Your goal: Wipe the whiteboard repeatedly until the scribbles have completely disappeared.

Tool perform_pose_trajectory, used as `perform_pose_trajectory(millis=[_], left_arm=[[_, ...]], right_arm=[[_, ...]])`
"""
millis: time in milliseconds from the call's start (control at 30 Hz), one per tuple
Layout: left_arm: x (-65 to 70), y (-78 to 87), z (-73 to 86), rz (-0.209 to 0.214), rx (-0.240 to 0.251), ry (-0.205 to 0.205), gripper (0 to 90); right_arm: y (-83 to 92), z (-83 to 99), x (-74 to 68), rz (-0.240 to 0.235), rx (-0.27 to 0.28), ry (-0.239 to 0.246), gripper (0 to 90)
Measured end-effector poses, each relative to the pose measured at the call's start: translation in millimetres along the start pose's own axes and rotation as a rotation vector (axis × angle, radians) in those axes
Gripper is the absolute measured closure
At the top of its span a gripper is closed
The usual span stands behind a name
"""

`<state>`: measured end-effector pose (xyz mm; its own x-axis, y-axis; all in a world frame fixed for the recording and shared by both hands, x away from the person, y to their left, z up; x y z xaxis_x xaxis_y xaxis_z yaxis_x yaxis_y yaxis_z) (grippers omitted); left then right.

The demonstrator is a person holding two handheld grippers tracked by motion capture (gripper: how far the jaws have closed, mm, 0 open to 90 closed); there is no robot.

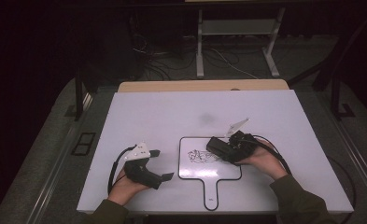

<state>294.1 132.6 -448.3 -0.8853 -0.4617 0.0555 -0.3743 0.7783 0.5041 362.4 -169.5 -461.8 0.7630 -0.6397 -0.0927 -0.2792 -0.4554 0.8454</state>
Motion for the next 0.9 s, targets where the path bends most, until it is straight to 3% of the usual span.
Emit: perform_pose_trajectory(millis=[367, 567, 900], left_arm=[[0.2, 0.1, -0.1, 0.002, 0.000, -0.002, 0.0], [0.3, 0.1, -0.1, 0.002, 0.000, -0.002, 0.0], [0.8, -1.0, 0.1, 0.003, -0.004, -0.002, 0.0]], right_arm=[[2.5, 4.5, -7.9, 0.010, -0.018, 0.043, 38.6], [4.2, 6.9, -15.8, -0.006, -0.030, 0.048, 38.6], [0.9, -0.6, -2.5, 0.009, -0.028, 0.031, 38.6]])
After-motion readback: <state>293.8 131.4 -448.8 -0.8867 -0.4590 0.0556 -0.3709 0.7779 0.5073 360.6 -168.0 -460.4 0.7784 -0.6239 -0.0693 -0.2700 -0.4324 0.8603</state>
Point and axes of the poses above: each handheld gripper's, and its own axes: y roughly backward along the jaws, z roughly out of its underside, x roughly to its right, the point moved 4 cm from there along -y, roughly forward along the jaws, and after that the axes turned 7 degrees about -y, right-handed, at the moved point
